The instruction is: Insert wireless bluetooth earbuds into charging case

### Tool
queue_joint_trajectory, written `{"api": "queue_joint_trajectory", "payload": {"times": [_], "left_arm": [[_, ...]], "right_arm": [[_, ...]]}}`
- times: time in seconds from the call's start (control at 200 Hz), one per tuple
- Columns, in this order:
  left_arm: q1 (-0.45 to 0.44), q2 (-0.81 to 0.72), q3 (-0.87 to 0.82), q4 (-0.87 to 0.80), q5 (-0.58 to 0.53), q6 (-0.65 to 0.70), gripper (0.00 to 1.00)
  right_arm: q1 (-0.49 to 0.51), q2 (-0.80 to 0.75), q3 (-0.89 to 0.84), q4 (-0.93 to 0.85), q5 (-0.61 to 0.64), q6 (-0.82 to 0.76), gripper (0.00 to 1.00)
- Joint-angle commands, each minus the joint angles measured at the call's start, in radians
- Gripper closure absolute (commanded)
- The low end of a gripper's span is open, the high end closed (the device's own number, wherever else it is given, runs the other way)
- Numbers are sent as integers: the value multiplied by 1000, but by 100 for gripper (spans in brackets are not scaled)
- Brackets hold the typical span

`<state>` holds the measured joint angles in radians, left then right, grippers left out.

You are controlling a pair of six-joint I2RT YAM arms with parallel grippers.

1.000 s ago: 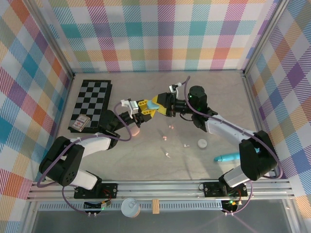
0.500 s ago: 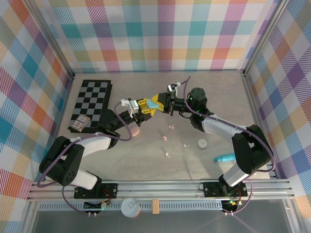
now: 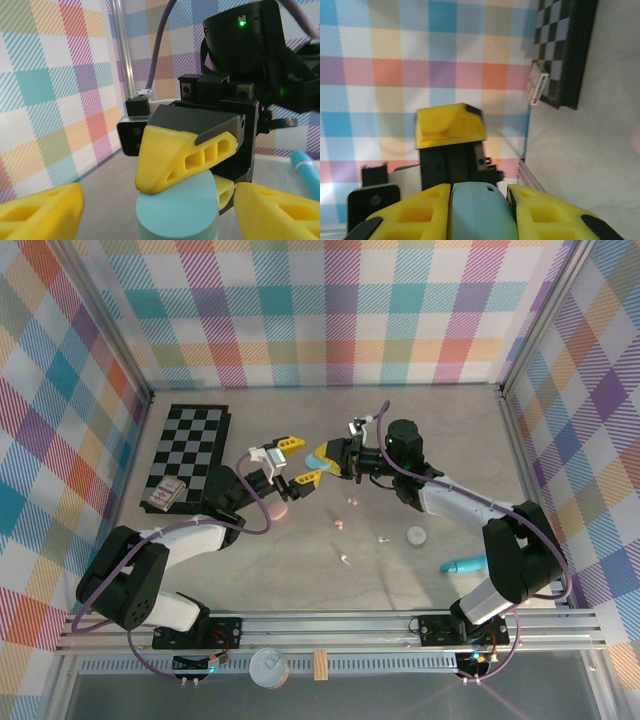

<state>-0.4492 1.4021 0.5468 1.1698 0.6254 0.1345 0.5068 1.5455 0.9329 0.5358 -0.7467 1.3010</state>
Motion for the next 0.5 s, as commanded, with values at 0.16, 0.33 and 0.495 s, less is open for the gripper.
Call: {"api": "queue_joint_trajectory", "payload": {"times": [0.16, 0.33, 0.495], "left_arm": [[-72, -85, -49, -277, -139, 157, 0], [-156, -110, -58, -386, -309, 148, 0], [-198, -101, -70, -393, -409, 111, 0]], "right_arm": [[-125, 10, 54, -351, 140, -322, 77], [-179, 98, 110, -418, 253, -437, 77], [-203, 213, 190, -427, 294, -474, 77]]}}
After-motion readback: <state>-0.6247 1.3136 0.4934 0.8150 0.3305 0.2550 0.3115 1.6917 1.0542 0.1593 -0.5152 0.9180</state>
